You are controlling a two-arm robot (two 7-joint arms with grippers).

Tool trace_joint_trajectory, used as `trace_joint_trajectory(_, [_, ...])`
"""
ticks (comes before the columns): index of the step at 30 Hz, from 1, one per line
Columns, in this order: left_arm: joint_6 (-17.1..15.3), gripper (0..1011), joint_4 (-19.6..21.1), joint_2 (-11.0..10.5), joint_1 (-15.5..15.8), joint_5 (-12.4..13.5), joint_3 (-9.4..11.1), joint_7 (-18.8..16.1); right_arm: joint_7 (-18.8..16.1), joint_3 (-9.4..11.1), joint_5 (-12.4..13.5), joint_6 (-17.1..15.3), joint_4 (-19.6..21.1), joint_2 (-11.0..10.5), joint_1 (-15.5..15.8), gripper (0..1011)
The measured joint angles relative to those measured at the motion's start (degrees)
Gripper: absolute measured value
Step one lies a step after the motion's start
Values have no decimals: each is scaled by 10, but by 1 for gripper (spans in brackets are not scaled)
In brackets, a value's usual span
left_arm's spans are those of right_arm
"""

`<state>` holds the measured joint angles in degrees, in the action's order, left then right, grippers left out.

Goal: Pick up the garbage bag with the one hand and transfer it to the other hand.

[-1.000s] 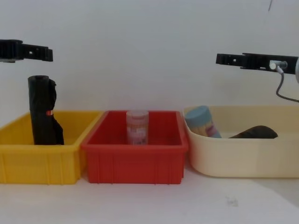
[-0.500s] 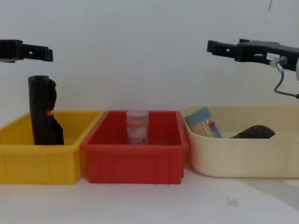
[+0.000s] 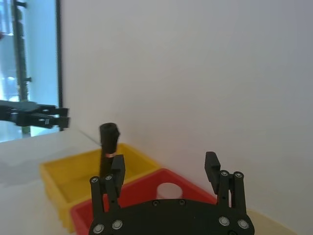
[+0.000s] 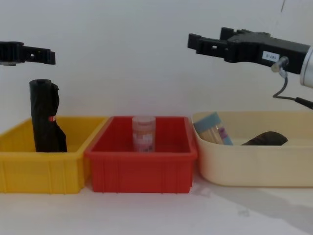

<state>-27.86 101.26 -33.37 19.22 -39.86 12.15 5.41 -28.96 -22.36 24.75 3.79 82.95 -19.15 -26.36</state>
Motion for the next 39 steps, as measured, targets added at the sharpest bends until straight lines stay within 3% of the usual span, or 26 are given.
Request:
trace_joint_trajectory(14, [0, 1000, 0, 0, 0, 0, 0, 0, -7, -24, -10, 10, 35, -4, 20, 1001])
trace_joint_trajectory(39, [0, 1001, 0, 0, 0, 0, 0, 0, -8, -34, -14, 13, 49, -6, 28, 1001])
